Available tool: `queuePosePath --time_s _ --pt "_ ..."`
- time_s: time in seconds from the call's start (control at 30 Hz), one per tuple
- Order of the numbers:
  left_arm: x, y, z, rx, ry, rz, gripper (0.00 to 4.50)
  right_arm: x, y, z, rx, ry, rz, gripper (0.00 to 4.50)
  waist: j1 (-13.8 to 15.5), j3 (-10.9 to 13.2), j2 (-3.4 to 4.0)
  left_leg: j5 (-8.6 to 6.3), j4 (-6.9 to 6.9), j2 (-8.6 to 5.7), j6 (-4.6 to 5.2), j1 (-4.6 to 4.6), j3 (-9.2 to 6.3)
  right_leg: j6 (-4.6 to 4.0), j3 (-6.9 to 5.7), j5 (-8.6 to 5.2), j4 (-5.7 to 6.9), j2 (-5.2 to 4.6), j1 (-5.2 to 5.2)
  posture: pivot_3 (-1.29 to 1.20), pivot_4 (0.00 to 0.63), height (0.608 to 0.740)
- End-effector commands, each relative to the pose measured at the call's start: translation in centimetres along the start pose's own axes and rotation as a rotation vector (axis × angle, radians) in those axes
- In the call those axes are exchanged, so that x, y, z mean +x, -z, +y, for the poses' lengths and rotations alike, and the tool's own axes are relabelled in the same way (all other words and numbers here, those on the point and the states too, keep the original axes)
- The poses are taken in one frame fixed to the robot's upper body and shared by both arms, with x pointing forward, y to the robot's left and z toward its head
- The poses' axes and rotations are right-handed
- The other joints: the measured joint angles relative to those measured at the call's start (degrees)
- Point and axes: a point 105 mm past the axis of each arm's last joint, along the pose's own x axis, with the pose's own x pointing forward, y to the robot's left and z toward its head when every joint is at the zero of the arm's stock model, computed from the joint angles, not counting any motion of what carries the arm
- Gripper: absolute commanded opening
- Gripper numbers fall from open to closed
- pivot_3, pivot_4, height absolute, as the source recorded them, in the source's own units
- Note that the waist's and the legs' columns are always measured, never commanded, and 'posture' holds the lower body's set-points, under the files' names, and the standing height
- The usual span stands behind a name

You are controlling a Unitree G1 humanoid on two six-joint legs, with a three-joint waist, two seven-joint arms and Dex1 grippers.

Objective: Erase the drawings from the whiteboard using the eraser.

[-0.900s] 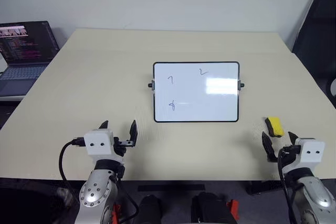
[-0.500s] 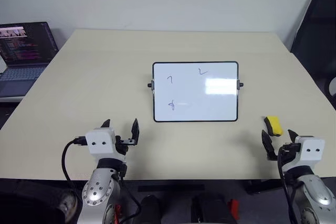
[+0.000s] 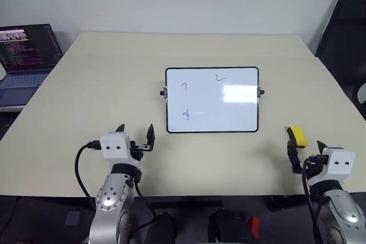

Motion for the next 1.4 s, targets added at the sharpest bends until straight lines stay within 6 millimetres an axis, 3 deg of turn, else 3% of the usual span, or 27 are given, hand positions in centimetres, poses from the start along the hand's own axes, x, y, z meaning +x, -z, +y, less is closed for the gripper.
queuePosePath --time_s 0.03,0.17,0.4,0.53,0.7,0.97,1.13,1.4 --pt "1.1 -1.4 -1.3 0.002 0.075 -0.063 4.50 0.3 -2.0 -0.5 -0.018 0.016 -0.072 4.47 0.03 0.00 0.01 0.00 0.00 -0.01 0.00 0.00 0.00 0.01 0.00 0.00 0.00 0.00 0.00 0.00 0.150 0.740" --pt "2.8 -1.9 -2.9 -0.018 0.185 -0.069 4.50 0.2 -2.5 -1.6 -0.047 0.049 -0.087 4.47 0.19 0.00 0.00 0.00 0.02 -0.17 0.00 -0.01 -0.03 0.04 -0.05 0.02 0.00 0.01 0.02 0.00 0.150 0.740" --pt "4.6 -4.3 -9.5 -0.037 0.646 -0.096 4.50 1.3 -2.5 -2.6 -0.055 0.103 -0.064 4.47 0.14 0.00 0.00 0.00 0.02 -0.29 0.00 -0.01 -0.01 0.39 -0.10 0.24 0.02 0.03 0.02 0.00 0.150 0.740" --pt "4.3 -4.6 -12.8 0.009 0.938 -0.071 4.50 2.2 -3.2 -2.4 -0.016 0.104 -0.057 4.47 -0.05 -0.02 0.05 0.01 0.01 -0.31 0.00 -0.01 0.02 0.43 -0.08 0.28 0.02 0.05 0.01 0.00 0.150 0.740" --pt "3.0 -3.6 -15.3 0.143 1.250 -0.035 4.50 3.2 -3.8 -2.0 0.039 0.095 -0.037 4.47 -0.04 -0.05 0.11 0.01 -0.02 -0.31 0.01 -0.02 -0.02 0.45 -0.10 0.28 0.04 0.08 -0.01 0.00 0.150 0.740" --pt "1.6 -3.0 -17.8 0.158 1.498 -0.005 4.50 4.2 -2.9 -1.9 0.094 0.072 0.048 4.47 -0.01 -0.05 0.12 0.00 -0.02 -0.31 0.01 -0.06 -0.02 0.46 -0.09 0.29 0.00 0.07 -0.01 0.00 0.150 0.740" --pt "1.7 -2.6 -18.4 0.202 1.500 -0.025 4.50 4.3 -1.3 -1.8 0.099 0.055 0.142 4.47 -0.06 -0.04 0.14 0.00 -0.02 -0.31 0.02 -0.05 -0.03 0.46 -0.08 0.29 0.00 0.07 -0.01 0.00 0.150 0.740" --pt "1.6 -2.4 -17.9 0.214 1.491 -0.024 4.50 5.1 -1.2 -1.6 0.101 0.031 0.160 4.47 -0.05 -0.04 0.16 0.01 0.00 -0.31 0.02 -0.05 -0.02 0.48 -0.07 0.30 0.01 0.08 -0.02 0.00 0.150 0.740"
